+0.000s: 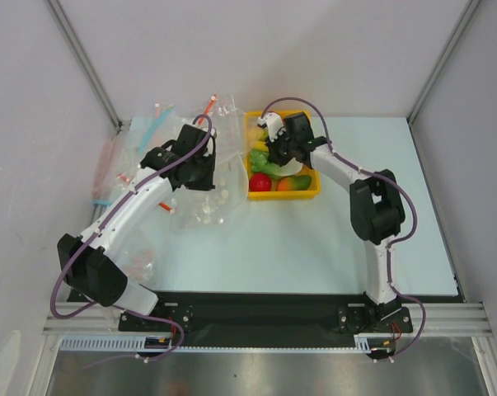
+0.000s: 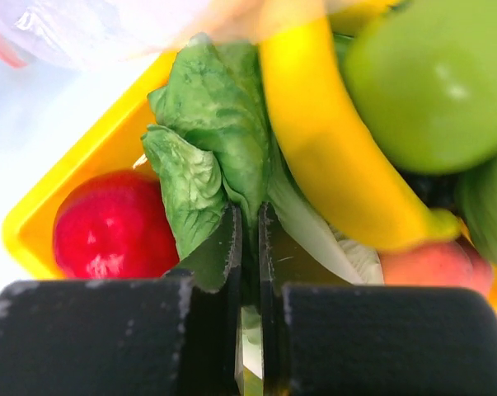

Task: Place the food in the zip-top bag and seal the zipper
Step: Pick up the fake vegetable from the bin, then place the fake vegetable in the zipper food storage bag.

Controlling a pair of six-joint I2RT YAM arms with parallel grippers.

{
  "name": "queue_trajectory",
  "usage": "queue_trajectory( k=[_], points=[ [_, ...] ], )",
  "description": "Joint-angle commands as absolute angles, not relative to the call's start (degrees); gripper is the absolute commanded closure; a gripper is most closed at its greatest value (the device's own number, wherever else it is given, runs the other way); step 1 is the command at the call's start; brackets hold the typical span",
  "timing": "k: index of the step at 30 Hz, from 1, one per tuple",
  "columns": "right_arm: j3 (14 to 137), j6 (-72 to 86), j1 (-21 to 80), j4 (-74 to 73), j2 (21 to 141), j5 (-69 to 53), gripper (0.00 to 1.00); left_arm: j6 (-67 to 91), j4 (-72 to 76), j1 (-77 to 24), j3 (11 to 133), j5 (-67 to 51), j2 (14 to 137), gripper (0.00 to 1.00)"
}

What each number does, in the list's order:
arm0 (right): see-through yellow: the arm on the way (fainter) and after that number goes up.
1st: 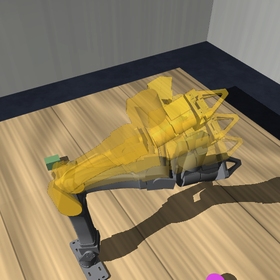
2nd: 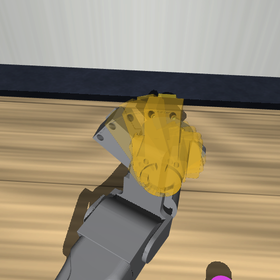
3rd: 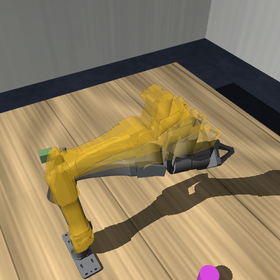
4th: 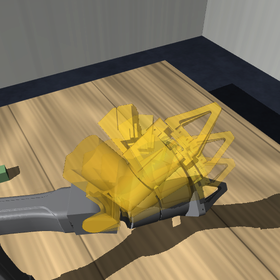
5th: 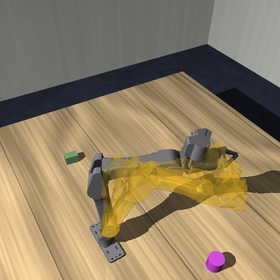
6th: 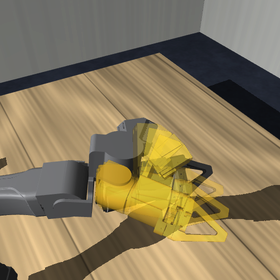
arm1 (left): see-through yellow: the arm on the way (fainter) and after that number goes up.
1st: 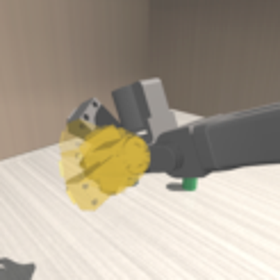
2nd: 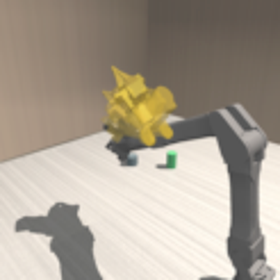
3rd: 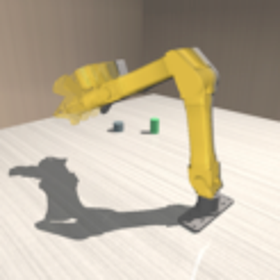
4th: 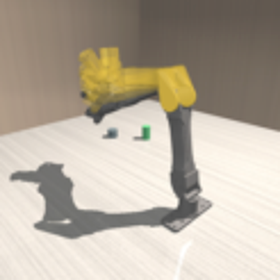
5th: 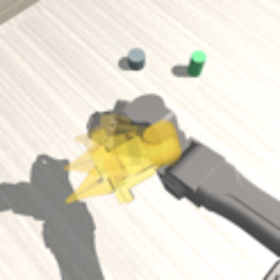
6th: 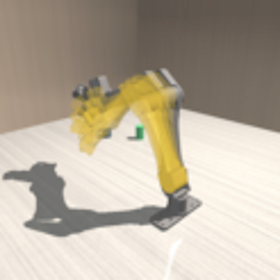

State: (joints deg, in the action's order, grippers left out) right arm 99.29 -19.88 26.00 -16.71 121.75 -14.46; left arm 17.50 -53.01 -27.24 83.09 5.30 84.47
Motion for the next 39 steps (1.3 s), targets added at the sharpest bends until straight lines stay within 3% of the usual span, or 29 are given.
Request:
queue_trajectory(
  k=[1, 17, 25, 34, 39],
  points=[
    [96.2, -16.0, 23.6, -10.8, 113.7, -15.7, 1.0, 17.8, -51.3, -27.1, 85.5, 4.3, 84.3, 1.0],
    [91.2, -7.4, 21.1, -5.5, 102.9, -21.5, 1.0, 18.3, -51.6, -27.3, 87.3, 4.0, 85.5, 1.0],
    [81.1, -0.5, 18.5, -1.6, 95.3, -27.4, 1.0, 19.3, -50.8, -27.9, 87.2, 3.0, 86.5, 1.0],
    [72.6, 13.0, 14.9, 15.2, 85.6, -38.1, 1.0, 20.3, -51.2, -28.8, 91.5, 0.5, 90.3, 1.0],
    [68.8, 25.5, 14.8, 32.7, 83.3, -42.9, 1.0, 21.4, -53.4, -29.2, 97.1, -2.2, 93.0, 1.0]
  ],
)
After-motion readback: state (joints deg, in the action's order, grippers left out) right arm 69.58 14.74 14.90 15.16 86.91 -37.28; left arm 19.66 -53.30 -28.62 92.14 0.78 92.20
